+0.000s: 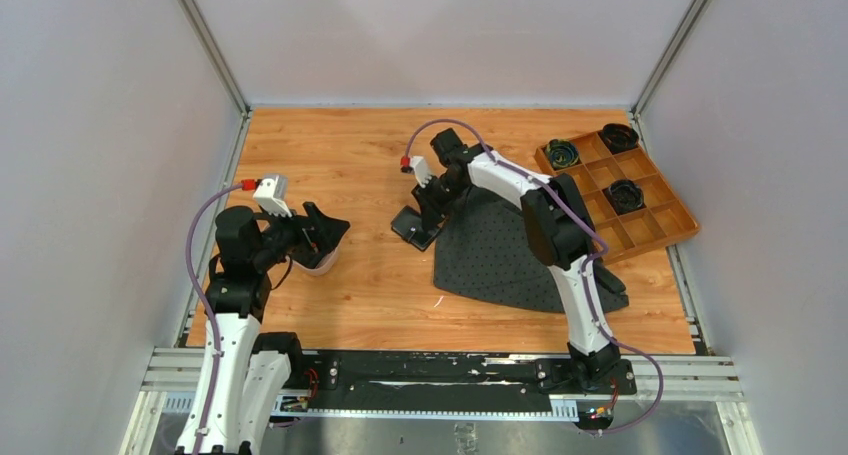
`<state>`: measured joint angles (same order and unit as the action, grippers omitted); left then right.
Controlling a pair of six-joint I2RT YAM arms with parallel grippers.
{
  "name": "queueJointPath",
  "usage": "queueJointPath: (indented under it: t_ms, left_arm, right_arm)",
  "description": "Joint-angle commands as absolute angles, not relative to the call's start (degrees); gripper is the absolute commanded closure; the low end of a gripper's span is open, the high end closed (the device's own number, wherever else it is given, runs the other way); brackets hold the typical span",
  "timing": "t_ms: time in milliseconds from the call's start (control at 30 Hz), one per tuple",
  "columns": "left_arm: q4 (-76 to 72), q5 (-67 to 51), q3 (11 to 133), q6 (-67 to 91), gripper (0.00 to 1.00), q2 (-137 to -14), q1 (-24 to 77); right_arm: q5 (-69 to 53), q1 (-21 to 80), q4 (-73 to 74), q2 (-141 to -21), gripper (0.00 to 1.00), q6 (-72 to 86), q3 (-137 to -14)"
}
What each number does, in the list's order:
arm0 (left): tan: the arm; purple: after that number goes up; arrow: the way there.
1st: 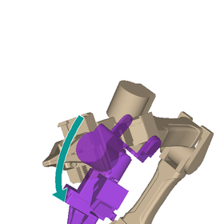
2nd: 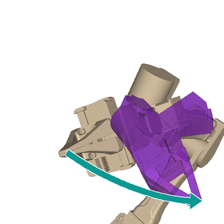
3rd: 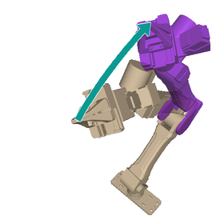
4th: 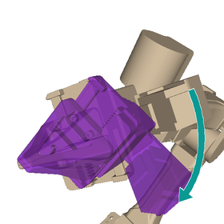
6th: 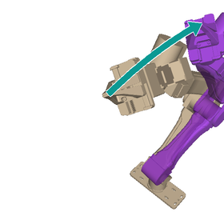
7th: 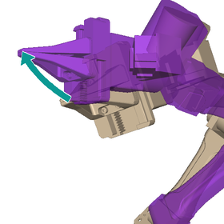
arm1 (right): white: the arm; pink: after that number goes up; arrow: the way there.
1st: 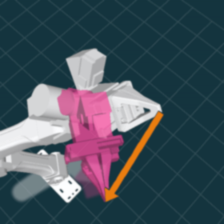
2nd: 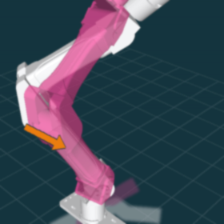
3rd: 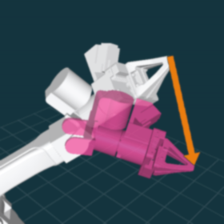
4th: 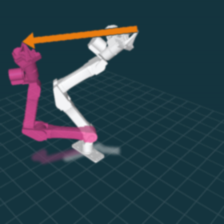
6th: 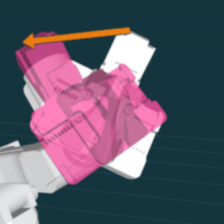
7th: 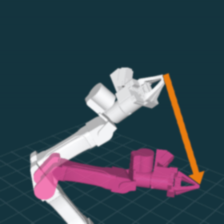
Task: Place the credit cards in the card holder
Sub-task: Move the card holder to the center of the board.
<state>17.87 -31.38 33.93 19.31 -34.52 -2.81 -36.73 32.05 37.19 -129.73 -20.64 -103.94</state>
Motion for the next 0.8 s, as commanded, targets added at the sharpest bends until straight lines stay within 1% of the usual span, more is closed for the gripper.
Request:
queueJointPath:
  t_ms: [0,200,433,533,600,700,767]
  left_arm:
    - [15.9,-33.6,33.2,20.0,0.00,-34.6,-2.6]
    - [15.1,-34.5,32.8,20.7,0.00,-34.7,-2.6]
    - [13.5,-36.3,32.0,22.1,0.00,-35.1,-2.6]
    - [12.3,-37.4,31.4,23.3,0.00,-35.4,-2.6]
    - [11.5,-38.3,31.1,24.1,0.00,-35.9,-2.7]
    - [11.0,-39.8,30.9,25.4,0.00,-37.4,-2.6]
    - [11.0,-40.7,30.8,26.4,0.00,-38.5,-2.5]
  right_arm:
    - [-39.0,35.6,40.8,-126.7,0.74,-26.4,-97.7]
    - [-40.2,37.9,41.8,-122.0,0.73,-30.7,-92.3]
    - [-41.8,40.6,44.9,-116.9,0.71,-39.8,-85.6]
    - [-42.1,41.2,45.5,-115.3,0.69,-41.9,-83.8]
    - [-41.5,41.4,45.8,-114.4,0.64,-42.4,-83.4]
    - [-39.7,41.4,46.5,-112.8,0.50,-42.6,-83.5]
    - [-38.5,41.2,46.9,-111.5,0.43,-42.8,-83.5]
